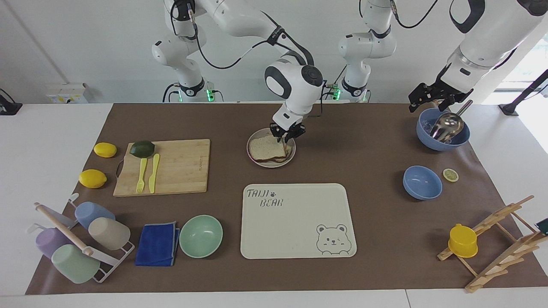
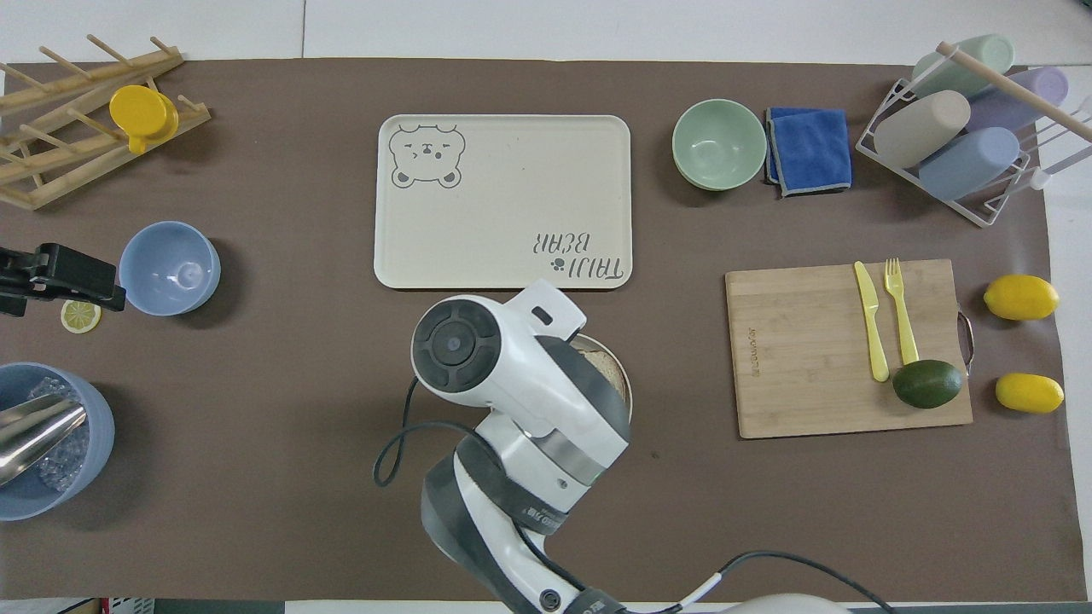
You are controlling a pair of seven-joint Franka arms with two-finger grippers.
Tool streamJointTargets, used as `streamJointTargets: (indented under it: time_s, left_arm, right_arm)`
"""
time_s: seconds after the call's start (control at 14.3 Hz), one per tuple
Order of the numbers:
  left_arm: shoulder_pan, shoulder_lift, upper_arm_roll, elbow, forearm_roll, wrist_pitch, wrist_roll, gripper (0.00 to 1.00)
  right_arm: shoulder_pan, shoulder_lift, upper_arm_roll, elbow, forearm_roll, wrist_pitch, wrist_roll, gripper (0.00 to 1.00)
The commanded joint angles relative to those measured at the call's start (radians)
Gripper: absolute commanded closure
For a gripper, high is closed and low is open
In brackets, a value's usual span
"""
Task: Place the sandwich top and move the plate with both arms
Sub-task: 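Lower the bread onto the egg and open the right gripper, then grip the plate rim with the left gripper while the right gripper withdraws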
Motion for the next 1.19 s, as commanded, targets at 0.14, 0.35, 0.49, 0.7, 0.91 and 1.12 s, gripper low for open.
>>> streamJointTargets:
  time_s: [0.14, 0.35, 0.49, 0.7, 0.91, 1.12]
  left_arm:
    - [-0.162, -0.111, -0.005, -0.231, -0.027, 0.151, -0.232, 0.0]
    - [-0.3, -0.135, -0.005, -0.419, -0.091, 0.357, -0.359, 0.0]
    - [-0.32, -0.121, -0.005, -0.502, -0.19, 0.472, -0.374, 0.0]
    - [-0.44, -0.107, -0.005, -0.666, -0.242, 0.665, -0.373, 0.0]
    - [-0.552, -0.08, -0.005, -0.809, -0.307, 0.889, -0.371, 0.0]
    - [-0.593, -0.056, -0.005, -0.852, -0.365, 0.965, -0.365, 0.06]
  right_arm:
    - [-0.301, -0.13, 0.009, -0.012, 0.019, -0.041, -0.22, 0.0]
    - [-0.454, -0.196, 0.007, 0.006, 0.02, -0.165, -0.379, 0.0]
    - [-0.562, -0.253, 0.004, 0.018, 0.023, -0.245, -0.507, 0.0]
    - [-0.654, -0.284, 0.003, 0.04, 0.032, -0.337, -0.651, 0.0]
    - [-0.67, -0.296, -0.011, 0.034, 0.034, -0.394, -0.688, 0.0]
    - [-0.645, -0.322, -0.089, 0.023, 0.036, -0.406, -0.757, 0.0]
